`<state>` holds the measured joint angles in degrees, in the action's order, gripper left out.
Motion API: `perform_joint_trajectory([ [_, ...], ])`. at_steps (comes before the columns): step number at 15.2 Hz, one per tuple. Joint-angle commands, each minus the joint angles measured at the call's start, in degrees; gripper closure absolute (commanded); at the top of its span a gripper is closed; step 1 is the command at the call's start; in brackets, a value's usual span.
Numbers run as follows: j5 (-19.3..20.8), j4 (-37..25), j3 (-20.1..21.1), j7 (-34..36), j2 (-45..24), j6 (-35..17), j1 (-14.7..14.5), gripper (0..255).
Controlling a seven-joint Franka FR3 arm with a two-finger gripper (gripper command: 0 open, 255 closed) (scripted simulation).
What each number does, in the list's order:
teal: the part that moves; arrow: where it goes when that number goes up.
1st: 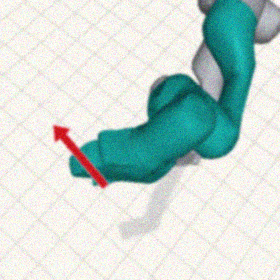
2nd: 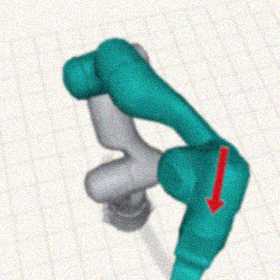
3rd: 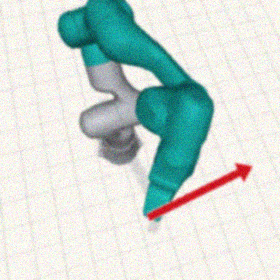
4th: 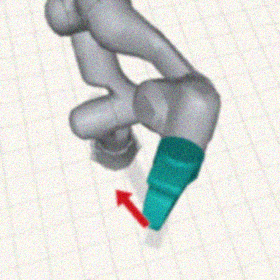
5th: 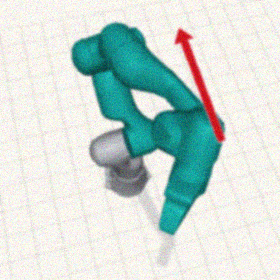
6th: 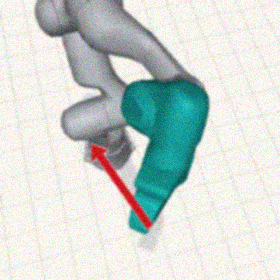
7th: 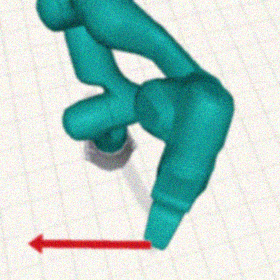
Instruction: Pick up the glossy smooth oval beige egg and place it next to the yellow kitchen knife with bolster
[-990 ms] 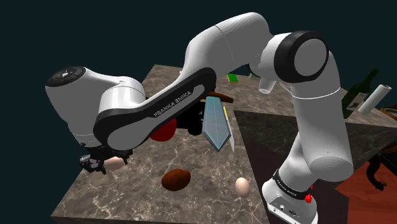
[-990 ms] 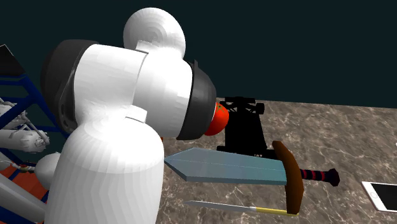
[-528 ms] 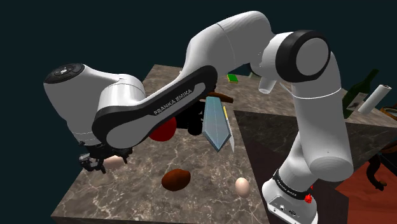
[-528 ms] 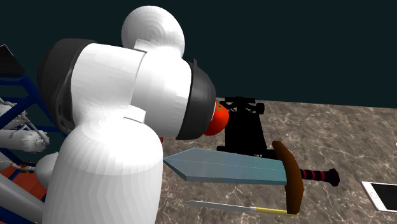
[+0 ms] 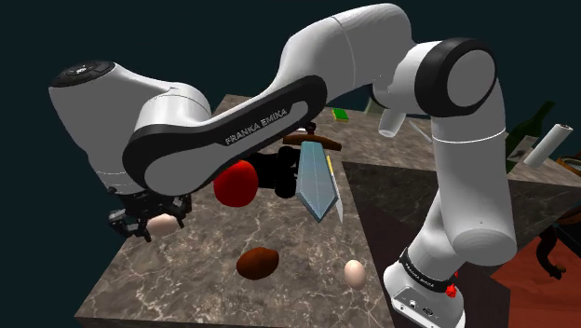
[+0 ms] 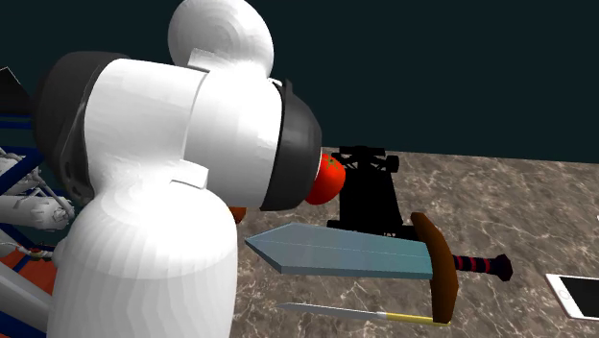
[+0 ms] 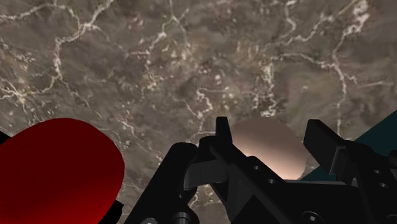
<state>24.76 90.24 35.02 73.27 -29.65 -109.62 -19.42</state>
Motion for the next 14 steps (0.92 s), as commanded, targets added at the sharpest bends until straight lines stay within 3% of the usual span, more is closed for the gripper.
perform_joint_trajectory([
  [1,-0.4,-0.9,0.2,-0.3,0.4,1.2,0.0,255],
  [13,-2.2,-6.7,1.1,-2.2,2.6,8.6,-0.3,255],
  [14,-3.3,-2.8,1.6,-2.8,5.3,7.1,1.5,255],
])
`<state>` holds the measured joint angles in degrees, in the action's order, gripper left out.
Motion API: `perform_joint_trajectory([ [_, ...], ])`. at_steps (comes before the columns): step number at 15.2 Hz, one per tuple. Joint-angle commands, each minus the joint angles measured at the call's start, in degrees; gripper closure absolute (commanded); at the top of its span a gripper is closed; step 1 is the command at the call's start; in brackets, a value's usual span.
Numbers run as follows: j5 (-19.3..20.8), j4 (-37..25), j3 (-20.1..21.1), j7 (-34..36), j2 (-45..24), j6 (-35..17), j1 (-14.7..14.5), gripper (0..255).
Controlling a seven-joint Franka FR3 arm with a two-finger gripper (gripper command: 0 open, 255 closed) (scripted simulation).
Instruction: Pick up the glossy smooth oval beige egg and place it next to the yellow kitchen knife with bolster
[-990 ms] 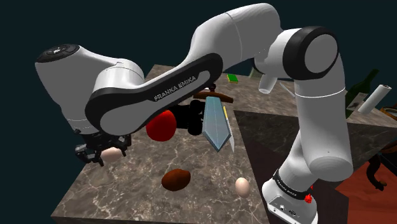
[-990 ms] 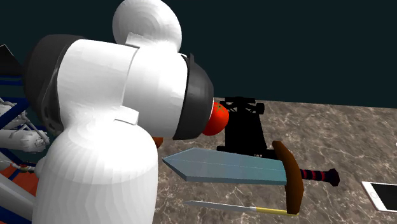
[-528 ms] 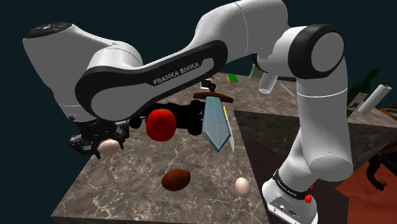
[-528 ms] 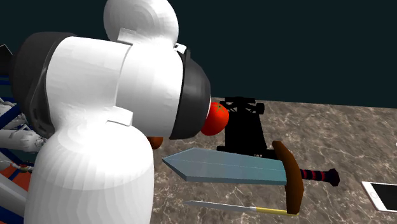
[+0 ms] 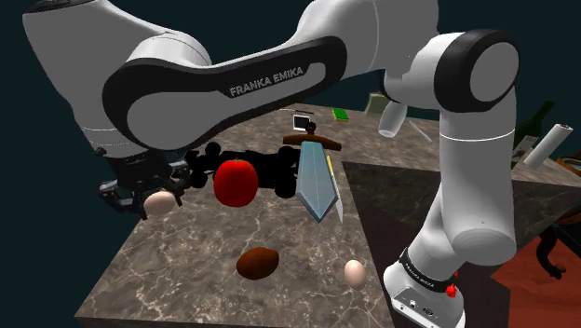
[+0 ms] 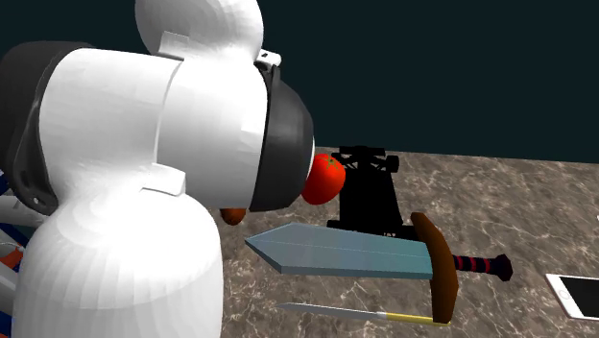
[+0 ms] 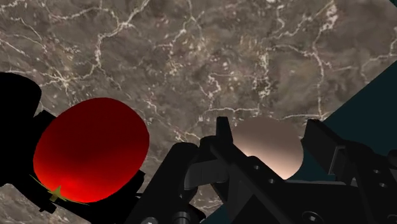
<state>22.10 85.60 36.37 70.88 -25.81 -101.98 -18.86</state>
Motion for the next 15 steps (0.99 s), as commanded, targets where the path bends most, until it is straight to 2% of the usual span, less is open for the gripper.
perform_joint_trajectory([
  [1,-1.9,5.5,0.7,-1.1,4.1,-2.0,2.7,255],
  [5,-7.6,18.5,1.7,-5.4,14.8,-7.0,8.7,255],
  [8,-12.5,27.0,1.4,-9.9,22.8,-9.9,11.9,255],
  [11,-17.3,34.7,-0.1,-15.0,30.7,-11.9,13.6,255],
  [15,-22.6,43.9,-3.6,-21.8,40.5,-13.3,13.8,255],
])
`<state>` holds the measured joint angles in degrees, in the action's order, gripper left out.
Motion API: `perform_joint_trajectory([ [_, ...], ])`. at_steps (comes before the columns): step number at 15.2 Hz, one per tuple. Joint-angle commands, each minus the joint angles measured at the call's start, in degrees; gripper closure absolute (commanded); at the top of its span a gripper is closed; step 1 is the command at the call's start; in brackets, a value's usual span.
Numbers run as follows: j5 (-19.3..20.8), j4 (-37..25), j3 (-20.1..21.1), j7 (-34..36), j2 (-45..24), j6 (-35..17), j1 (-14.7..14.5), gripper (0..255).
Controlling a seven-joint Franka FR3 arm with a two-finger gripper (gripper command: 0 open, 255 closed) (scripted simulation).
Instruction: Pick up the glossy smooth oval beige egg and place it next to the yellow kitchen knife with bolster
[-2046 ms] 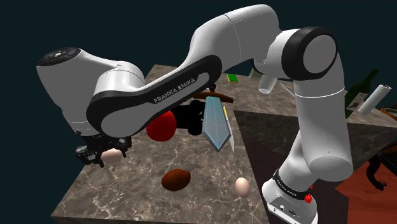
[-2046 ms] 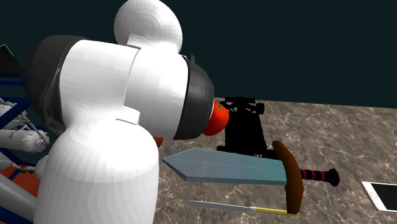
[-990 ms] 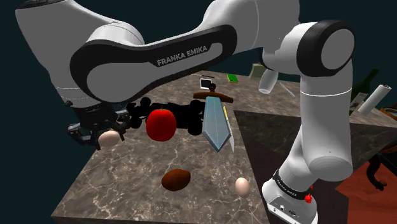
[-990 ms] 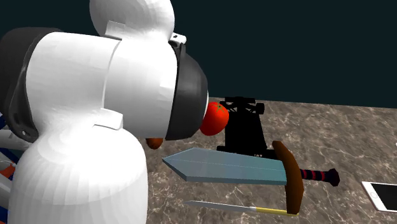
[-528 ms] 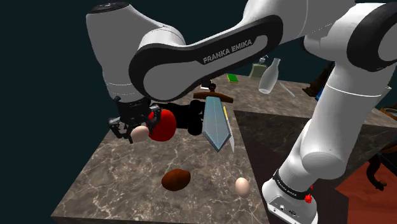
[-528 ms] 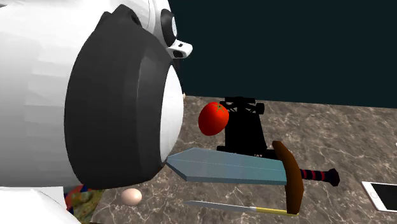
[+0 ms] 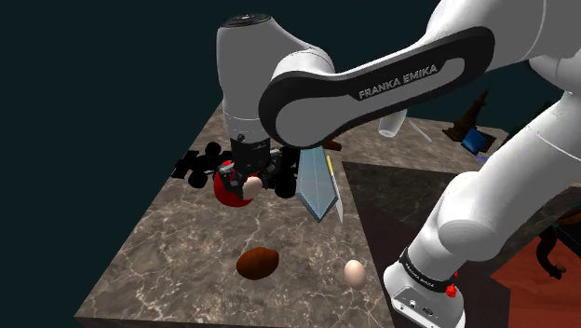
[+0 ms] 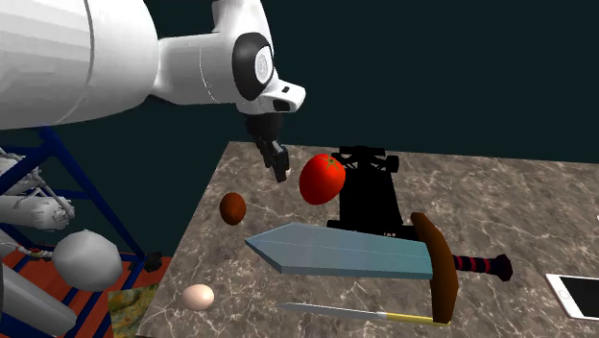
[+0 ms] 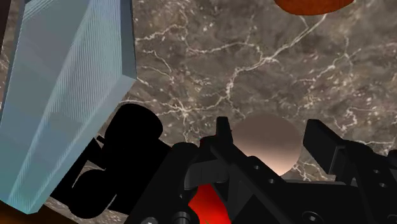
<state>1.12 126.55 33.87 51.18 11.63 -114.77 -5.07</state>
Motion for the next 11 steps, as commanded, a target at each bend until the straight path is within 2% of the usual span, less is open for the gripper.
perform_joint_trajectory([
  [1,-2.6,5.1,-2.1,-3.8,5.3,-0.6,-0.1,255],
  [5,-5.4,13.0,-6.6,-9.7,14.1,-0.5,-1.0,255],
  [9,-6.4,20.1,-11.2,-15.1,22.4,0.5,-1.8,255],
  [11,-6.4,21.8,-11.9,-15.8,23.6,-0.1,-1.9,255],
])
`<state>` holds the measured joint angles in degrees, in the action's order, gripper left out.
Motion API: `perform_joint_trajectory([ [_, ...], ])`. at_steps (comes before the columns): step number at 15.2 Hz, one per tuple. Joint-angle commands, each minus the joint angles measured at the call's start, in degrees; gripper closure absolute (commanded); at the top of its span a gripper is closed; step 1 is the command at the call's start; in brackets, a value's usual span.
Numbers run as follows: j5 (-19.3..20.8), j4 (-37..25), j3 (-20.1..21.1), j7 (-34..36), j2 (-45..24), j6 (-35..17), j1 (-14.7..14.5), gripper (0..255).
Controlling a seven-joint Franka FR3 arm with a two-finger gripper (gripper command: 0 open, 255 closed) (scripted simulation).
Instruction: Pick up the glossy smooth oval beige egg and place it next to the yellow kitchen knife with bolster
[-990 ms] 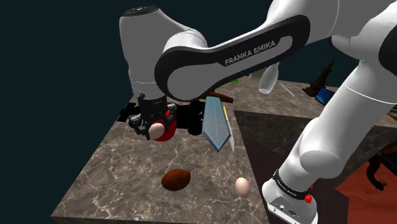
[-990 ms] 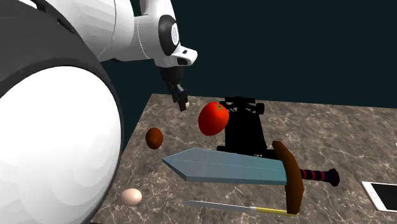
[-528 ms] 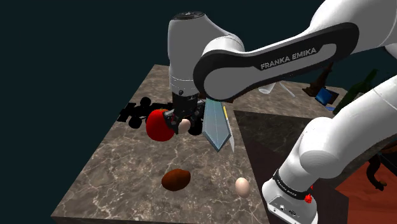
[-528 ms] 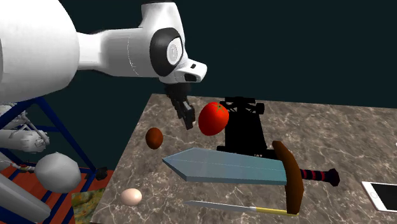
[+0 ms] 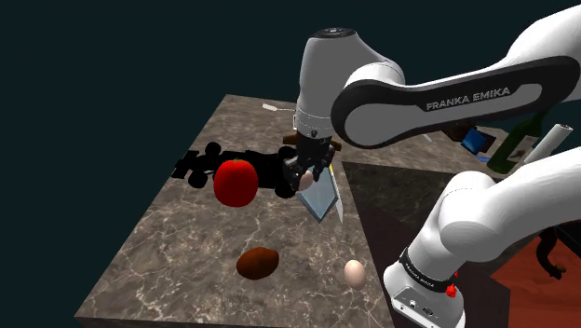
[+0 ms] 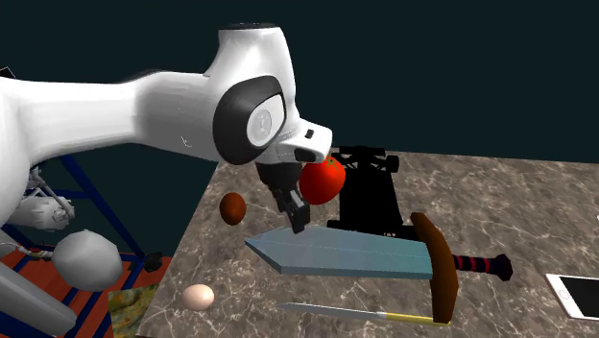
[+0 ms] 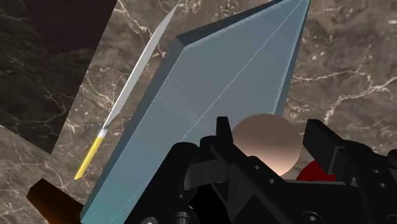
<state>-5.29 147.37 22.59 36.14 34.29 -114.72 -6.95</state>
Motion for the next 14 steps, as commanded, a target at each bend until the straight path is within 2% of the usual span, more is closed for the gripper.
perform_joint_trajectory([
  [1,-0.1,1.6,-0.5,-0.7,0.6,-1.0,0.0,255],
  [14,-0.1,8.3,2.0,1.1,-4.7,-12.8,0.4,255],
])
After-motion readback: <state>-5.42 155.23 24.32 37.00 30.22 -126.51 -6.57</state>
